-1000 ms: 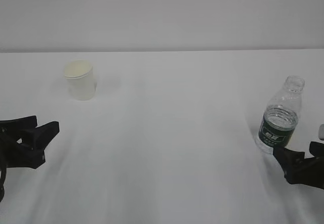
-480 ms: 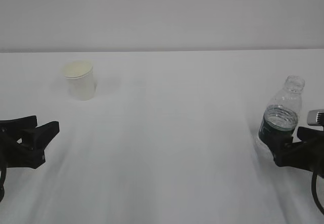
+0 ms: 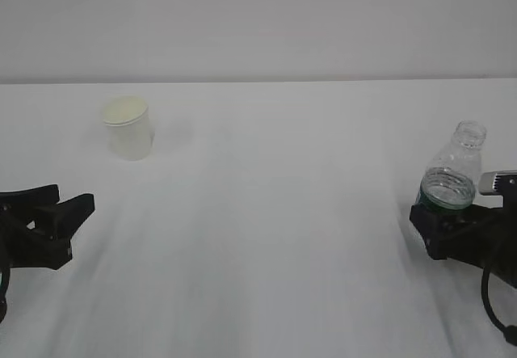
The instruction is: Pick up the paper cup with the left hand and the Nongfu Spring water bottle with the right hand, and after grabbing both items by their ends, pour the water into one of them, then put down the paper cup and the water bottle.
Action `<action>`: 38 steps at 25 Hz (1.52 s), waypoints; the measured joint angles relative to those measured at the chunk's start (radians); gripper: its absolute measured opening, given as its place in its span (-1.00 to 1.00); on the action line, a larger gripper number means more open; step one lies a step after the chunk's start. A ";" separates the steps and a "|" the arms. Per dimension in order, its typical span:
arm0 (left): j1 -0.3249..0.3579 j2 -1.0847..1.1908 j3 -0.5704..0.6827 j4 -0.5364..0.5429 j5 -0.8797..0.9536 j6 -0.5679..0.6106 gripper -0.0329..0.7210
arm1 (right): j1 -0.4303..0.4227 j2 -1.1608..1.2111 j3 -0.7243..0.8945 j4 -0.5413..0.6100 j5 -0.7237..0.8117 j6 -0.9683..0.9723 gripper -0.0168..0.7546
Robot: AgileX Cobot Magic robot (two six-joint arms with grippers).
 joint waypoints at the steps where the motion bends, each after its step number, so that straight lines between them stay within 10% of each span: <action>1: 0.000 0.000 0.000 0.000 0.000 0.000 0.17 | 0.000 0.002 -0.005 -0.002 0.000 0.002 0.79; 38: 0.000 0.000 0.000 0.006 0.000 0.000 0.16 | 0.000 0.004 -0.051 -0.025 -0.004 0.017 0.49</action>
